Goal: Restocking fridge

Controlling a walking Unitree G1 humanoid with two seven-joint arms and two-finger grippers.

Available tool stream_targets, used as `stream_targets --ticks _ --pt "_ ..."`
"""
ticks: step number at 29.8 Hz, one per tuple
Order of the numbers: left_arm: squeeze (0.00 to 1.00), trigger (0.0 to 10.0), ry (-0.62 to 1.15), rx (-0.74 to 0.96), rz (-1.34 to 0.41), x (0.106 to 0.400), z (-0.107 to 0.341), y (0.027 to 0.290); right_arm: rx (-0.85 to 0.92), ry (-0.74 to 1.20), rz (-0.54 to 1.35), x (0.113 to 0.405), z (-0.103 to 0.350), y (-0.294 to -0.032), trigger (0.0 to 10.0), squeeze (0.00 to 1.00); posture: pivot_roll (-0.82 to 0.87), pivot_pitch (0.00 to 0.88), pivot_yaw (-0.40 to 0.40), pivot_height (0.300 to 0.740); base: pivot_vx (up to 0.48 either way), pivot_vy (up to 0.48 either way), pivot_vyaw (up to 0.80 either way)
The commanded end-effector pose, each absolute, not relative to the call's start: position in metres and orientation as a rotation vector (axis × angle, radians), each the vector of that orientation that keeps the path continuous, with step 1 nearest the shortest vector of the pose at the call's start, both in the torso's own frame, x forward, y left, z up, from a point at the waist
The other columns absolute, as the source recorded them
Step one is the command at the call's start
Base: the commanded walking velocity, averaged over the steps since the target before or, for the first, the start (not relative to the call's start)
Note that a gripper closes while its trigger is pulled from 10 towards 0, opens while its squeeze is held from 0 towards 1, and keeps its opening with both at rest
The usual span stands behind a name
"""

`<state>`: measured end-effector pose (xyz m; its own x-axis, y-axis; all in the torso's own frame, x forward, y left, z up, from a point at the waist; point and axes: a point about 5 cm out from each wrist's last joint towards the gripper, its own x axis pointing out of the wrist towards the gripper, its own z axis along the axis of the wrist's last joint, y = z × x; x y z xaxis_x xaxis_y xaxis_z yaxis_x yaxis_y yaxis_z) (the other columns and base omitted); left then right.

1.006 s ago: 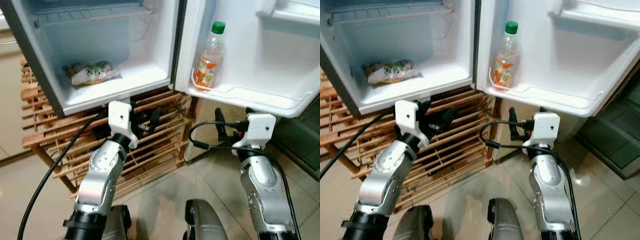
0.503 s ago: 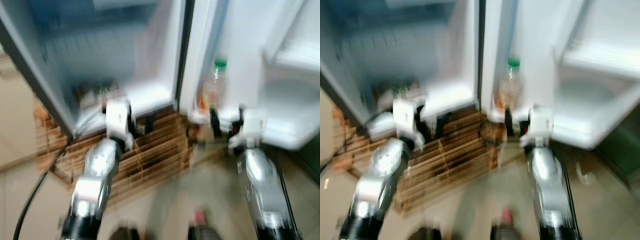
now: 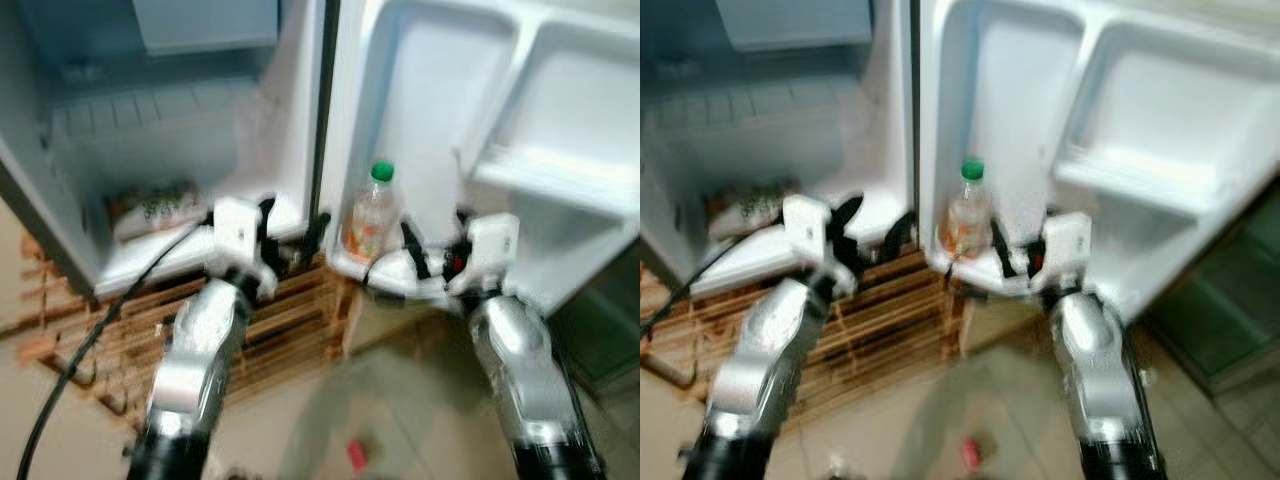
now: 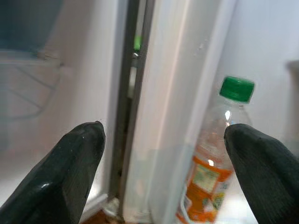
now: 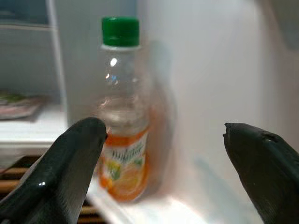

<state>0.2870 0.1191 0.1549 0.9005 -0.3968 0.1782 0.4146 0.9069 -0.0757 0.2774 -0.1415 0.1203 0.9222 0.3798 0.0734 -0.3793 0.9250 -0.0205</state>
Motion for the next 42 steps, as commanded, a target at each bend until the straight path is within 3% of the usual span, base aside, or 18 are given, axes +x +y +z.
stream_targets --ticks 1,15,26,42 --pt "0.00 10.0 -0.174 -0.125 -0.447 0.286 0.158 0.112 -0.016 -0.070 0.376 0.276 0.122 -0.152 10.0 0.00 -0.14 0.000 -0.013 0.740 0.000 0.000 0.00" --pt "0.00 10.0 -0.178 -0.111 -0.470 0.291 0.160 0.103 0.014 -0.034 0.295 0.272 0.115 -0.173 10.0 0.00 -0.18 0.000 -0.009 0.740 -0.205 -0.193 0.00" --pt "0.00 10.0 -0.216 -0.091 -0.517 0.284 0.160 0.094 -0.025 -0.026 0.294 0.274 0.116 -0.176 10.0 0.00 -0.18 0.000 -0.028 0.740 0.000 0.000 0.00" --pt "0.00 10.0 -0.186 -0.102 -0.433 0.293 0.159 0.096 -0.046 -0.029 0.311 0.280 0.114 -0.167 10.0 0.00 -0.16 0.000 -0.008 0.740 0.091 -0.432 0.67"
